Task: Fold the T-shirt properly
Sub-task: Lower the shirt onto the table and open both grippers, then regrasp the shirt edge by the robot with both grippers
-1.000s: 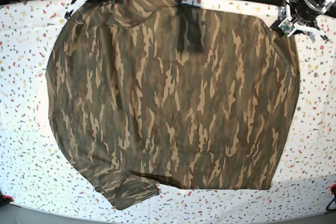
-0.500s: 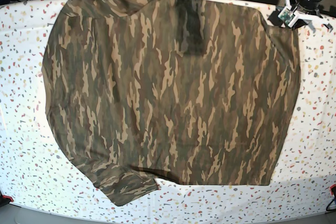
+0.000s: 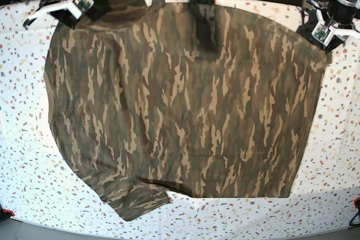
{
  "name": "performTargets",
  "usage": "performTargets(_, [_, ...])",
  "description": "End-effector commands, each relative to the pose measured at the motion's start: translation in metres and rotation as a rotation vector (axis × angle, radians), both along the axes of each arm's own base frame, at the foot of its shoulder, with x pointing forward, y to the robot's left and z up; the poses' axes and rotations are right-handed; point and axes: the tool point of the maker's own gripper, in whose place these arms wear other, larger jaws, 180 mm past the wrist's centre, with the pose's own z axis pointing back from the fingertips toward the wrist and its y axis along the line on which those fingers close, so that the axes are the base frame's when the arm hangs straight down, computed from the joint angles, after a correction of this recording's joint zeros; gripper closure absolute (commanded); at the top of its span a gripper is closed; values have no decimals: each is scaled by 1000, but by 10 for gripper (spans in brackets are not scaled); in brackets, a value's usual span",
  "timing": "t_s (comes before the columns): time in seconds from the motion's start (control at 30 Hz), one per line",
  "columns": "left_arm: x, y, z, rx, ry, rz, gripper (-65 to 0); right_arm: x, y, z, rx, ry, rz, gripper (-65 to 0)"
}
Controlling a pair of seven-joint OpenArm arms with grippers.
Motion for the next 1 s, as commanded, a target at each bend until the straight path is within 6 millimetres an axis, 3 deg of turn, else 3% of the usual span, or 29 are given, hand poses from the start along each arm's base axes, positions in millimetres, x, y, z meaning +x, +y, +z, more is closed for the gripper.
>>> performTargets(0.0, [11, -2, 15, 3, -62, -23, 0, 14, 0, 12, 10, -52, 5, 0])
performTargets(0.33, [56, -1, 39, -117, -153, 57, 0, 63, -3, 32, 79, -149, -13, 0])
performTargets(0.6, [74, 0, 41, -243, -164, 142, 0, 91, -29, 11, 123, -142, -66, 0])
performTargets(0.7, [80, 3, 33, -265, -168, 166, 0, 105, -36, 8, 153, -142, -79, 0])
performTargets(0.87, [83, 8, -2, -297, -96, 197, 0, 121, -46, 3, 183, -130, -81, 0])
performTargets(0.97, [89, 15, -12, -311, -100, 228, 0, 130, -57, 1, 174, -143, -102, 0])
